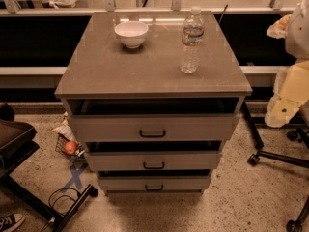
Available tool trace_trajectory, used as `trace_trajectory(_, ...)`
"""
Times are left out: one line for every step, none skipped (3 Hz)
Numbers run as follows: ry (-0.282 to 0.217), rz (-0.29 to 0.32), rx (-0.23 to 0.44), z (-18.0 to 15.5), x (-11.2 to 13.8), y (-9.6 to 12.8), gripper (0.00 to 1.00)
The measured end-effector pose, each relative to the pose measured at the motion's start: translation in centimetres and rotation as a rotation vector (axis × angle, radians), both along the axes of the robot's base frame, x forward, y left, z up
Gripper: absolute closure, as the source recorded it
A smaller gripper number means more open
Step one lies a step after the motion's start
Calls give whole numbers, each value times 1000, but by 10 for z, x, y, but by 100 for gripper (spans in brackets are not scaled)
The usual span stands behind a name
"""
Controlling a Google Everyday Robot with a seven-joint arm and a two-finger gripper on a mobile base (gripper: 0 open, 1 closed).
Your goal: Open middle drawer
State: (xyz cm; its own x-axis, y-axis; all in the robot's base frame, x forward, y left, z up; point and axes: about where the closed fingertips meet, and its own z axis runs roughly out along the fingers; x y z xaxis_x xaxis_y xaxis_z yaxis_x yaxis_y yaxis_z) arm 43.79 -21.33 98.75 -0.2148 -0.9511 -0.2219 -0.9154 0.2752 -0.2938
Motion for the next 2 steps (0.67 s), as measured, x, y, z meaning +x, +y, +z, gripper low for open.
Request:
trace_trajectory(-5, -9, 10, -5, -1, -1, 0)
trace_trajectory(-43, -16, 58, -39, -14, 0, 0)
